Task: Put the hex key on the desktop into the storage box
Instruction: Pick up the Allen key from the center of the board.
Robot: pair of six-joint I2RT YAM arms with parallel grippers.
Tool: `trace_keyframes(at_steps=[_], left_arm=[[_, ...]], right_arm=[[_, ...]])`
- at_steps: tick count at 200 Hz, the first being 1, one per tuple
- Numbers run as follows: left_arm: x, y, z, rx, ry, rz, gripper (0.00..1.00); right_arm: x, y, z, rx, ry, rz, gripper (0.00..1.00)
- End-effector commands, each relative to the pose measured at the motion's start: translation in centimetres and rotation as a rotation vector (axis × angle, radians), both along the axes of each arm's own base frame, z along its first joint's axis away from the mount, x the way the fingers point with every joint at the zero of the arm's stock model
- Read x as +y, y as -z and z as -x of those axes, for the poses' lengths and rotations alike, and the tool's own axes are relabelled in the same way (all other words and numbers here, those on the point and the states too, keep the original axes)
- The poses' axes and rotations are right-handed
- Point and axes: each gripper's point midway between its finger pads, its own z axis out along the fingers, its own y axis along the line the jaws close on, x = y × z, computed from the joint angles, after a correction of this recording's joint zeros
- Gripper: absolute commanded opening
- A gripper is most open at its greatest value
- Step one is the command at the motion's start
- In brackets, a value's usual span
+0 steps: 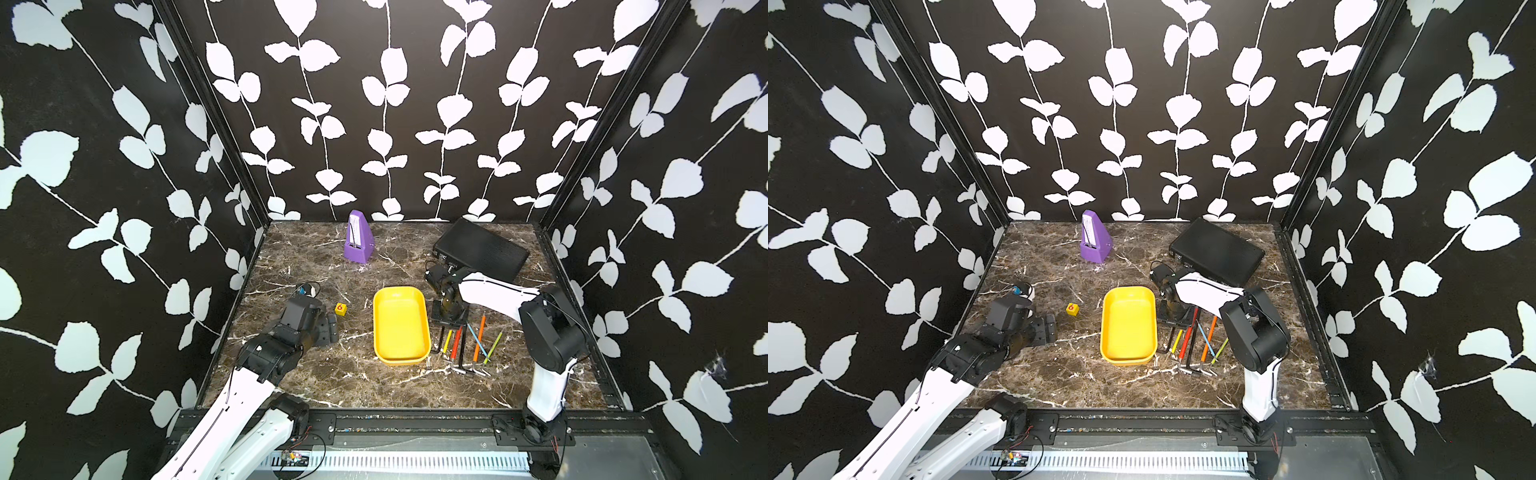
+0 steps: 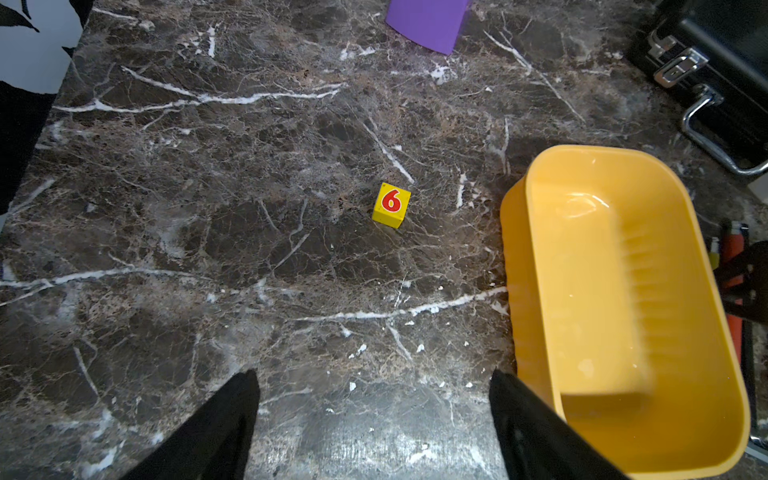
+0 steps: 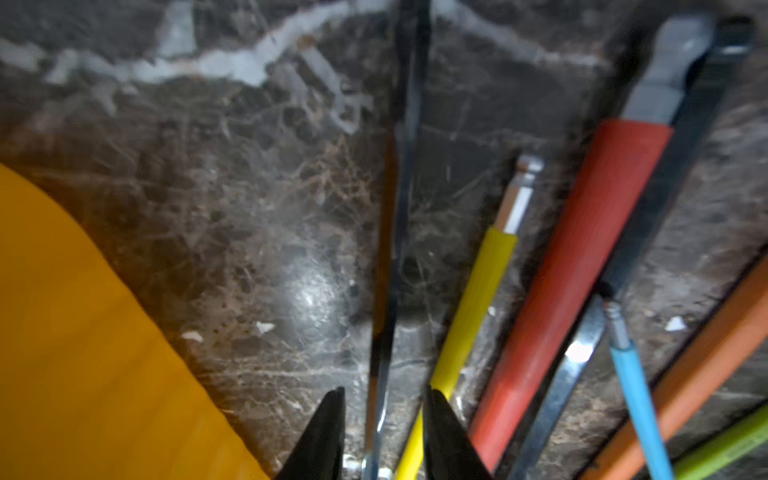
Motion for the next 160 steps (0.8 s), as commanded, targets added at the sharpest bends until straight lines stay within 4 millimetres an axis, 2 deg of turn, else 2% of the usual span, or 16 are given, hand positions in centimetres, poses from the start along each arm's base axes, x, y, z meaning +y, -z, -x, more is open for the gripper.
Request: trace_keyframes(at_steps=[1,44,47,55,138,160], left_arm=[[-0.1,0.2,-0.2,-0.01,-0.006,0.012,0.87],[0.0,-0.1,-0.1,-0.011,-0.013,0.01,0.87],[0.1,-0.1,-0.1,-0.009,-0.012,0.008,0.87],[0.1,0.0,-0.1,-0.008,-0.015,0.009,0.87],[0.2,-1.2,0.0,-0.017,-0.011,0.008,0.87],[0.2,-1.2,-0.1,-0.02,-0.015,0.005,0.87]], right_arm=[[0.9,-0.7,-1.5,-0.028,0.032,-0.032,0.32],[0.8,0.9,-1.2,0.001,0.061,-0.026,0.24],[0.2,1.6,-0.5,0.024,0.065,-0.007,0.23],[-0.1,2.0,-0.2,0.037,0.069,-0.001,0.22],[-1.3,2.8,0.4,0.052,0.083,0.032,0.23],[-1.5,3.2,0.4,0.055,0.077,0.043,0.17]])
